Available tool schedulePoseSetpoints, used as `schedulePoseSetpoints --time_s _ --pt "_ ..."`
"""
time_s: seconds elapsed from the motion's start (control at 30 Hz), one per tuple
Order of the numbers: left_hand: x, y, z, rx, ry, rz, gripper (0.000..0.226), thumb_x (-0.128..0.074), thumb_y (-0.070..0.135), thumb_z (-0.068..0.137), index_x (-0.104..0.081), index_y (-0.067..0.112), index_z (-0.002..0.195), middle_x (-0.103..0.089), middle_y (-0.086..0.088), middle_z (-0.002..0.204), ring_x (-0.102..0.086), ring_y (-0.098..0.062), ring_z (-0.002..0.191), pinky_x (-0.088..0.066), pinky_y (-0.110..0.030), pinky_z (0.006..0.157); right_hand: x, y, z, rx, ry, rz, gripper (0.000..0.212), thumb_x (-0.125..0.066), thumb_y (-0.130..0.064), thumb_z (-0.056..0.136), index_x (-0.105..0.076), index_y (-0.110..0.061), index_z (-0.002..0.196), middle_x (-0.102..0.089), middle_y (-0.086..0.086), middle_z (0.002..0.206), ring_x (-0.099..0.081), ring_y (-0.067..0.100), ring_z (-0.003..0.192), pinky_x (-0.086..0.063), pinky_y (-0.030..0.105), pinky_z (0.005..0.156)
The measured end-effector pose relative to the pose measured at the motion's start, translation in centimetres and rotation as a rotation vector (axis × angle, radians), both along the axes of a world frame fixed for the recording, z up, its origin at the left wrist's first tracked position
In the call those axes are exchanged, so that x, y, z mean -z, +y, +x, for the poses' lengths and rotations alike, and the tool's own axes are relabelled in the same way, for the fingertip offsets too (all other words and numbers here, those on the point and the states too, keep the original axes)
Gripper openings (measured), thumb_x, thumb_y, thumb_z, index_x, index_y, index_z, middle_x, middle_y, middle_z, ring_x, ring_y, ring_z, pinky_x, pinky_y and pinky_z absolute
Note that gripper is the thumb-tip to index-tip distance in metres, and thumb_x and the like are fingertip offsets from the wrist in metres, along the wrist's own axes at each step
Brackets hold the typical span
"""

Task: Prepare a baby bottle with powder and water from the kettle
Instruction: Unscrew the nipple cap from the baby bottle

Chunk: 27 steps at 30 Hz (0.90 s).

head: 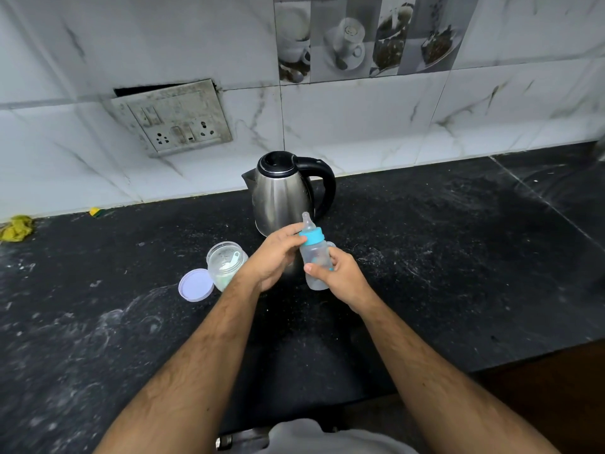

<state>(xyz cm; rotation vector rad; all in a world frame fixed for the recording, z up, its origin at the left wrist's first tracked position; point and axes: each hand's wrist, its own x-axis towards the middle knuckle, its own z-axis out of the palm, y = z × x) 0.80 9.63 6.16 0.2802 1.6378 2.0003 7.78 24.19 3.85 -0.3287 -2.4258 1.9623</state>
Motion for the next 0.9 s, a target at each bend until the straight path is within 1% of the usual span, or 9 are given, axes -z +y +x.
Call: schedulePoseSetpoints --time_s 0.1,0.2,0.27,0.33,0.4,0.47,0.57,0.67,0.9 --pt "0.4 -0.4 -0.2 -0.062 0.06 -0.072 0.034 -0.054 0.001 0.096 -0.057 -0.002 0.13 -0.068 -0.013 0.117 -0.062 -0.018 0.106 -0.045 -0.032 0.104 0.2 0.2 0.2 -0.015 -0.013 0.025 0.027 -0.078 -0.016 0.083 -0.067 -0.006 0.106 -0.072 0.016 0.103 -0.069 0.032 0.097 -0.054 0.051 0.092" --pt "0.4 -0.2 -0.1 -0.11 0.108 -0.109 0.035 -0.069 0.003 0.087 -0.063 0.002 0.122 -0.073 -0.002 0.101 -0.067 -0.009 0.094 -0.053 -0.022 0.086 0.2 -0.1 0.6 -0.039 -0.002 0.03 0.028 -0.079 -0.016 0.082 -0.067 -0.008 0.106 -0.073 0.012 0.102 -0.07 0.029 0.097 -0.055 0.049 0.092" --pt "0.2 0.2 0.1 -0.118 0.118 -0.114 0.032 -0.075 0.008 0.084 -0.065 0.014 0.114 -0.071 0.006 0.098 -0.066 -0.003 0.091 -0.052 -0.016 0.079 0.2 -0.3 0.8 -0.053 0.002 0.031 0.029 -0.079 -0.016 0.082 -0.066 -0.007 0.105 -0.072 0.014 0.102 -0.069 0.031 0.098 -0.054 0.05 0.092" --pt "0.2 0.5 0.2 -0.098 0.101 -0.122 0.037 -0.073 0.014 0.086 -0.061 0.02 0.121 -0.066 0.008 0.113 -0.063 0.0 0.104 -0.052 -0.016 0.087 0.2 -0.4 1.0 -0.055 0.002 0.035 0.03 -0.079 -0.016 0.082 -0.065 -0.005 0.105 -0.071 0.016 0.102 -0.069 0.032 0.097 -0.054 0.051 0.092" --pt "0.4 0.6 0.2 -0.035 0.075 -0.124 0.047 -0.068 0.017 0.09 -0.053 0.015 0.135 -0.061 0.008 0.131 -0.058 -0.004 0.12 -0.048 -0.021 0.1 0.3 -0.2 1.0 -0.047 -0.006 0.065 0.025 -0.08 -0.017 0.081 -0.065 -0.005 0.097 -0.071 0.015 0.095 -0.068 0.032 0.09 -0.055 0.05 0.086" --pt "0.7 0.6 0.2 0.017 0.028 -0.103 0.042 -0.064 0.016 0.094 -0.054 0.017 0.135 -0.063 0.008 0.134 -0.059 -0.006 0.121 -0.047 -0.025 0.102 0.4 0.1 0.9 -0.039 -0.005 0.088 0.02 -0.081 -0.017 0.079 -0.063 -0.011 0.086 -0.068 0.005 0.084 -0.066 0.023 0.078 -0.055 0.046 0.079" --pt "1.2 0.3 -0.1 0.04 0.009 -0.076 0.028 -0.06 0.01 0.094 -0.065 0.022 0.119 -0.069 0.001 0.126 -0.064 -0.012 0.115 -0.05 -0.026 0.097 0.6 0.7 0.8 -0.023 -0.033 0.083 0.028 -0.082 -0.017 0.078 -0.067 -0.005 0.1 -0.072 0.013 0.096 -0.069 0.029 0.091 -0.053 0.051 0.089" --pt "1.7 0.2 -0.5 0.022 0.081 -0.132 0.026 -0.07 0.016 0.088 -0.069 0.015 0.114 -0.075 -0.006 0.109 -0.07 -0.017 0.104 -0.052 -0.028 0.093 1.0 1.1 0.8 -0.007 -0.054 0.099 0.036 -0.082 -0.02 0.076 -0.064 -0.001 0.101 -0.07 0.017 0.1 -0.068 0.032 0.093 -0.053 0.054 0.089" --pt "2.0 1.0 -1.9 -0.277 0.11 -0.098 0.021 -0.08 0.013 0.079 -0.073 0.019 0.097 -0.078 0.007 0.089 -0.07 0.0 0.084 -0.05 -0.01 0.072 1.9 2.3 0.2 0.076 -0.075 0.116 0.043 -0.084 -0.021 0.076 -0.061 -0.012 0.11 -0.07 0.007 0.106 -0.067 0.025 0.099 -0.054 0.048 0.091"
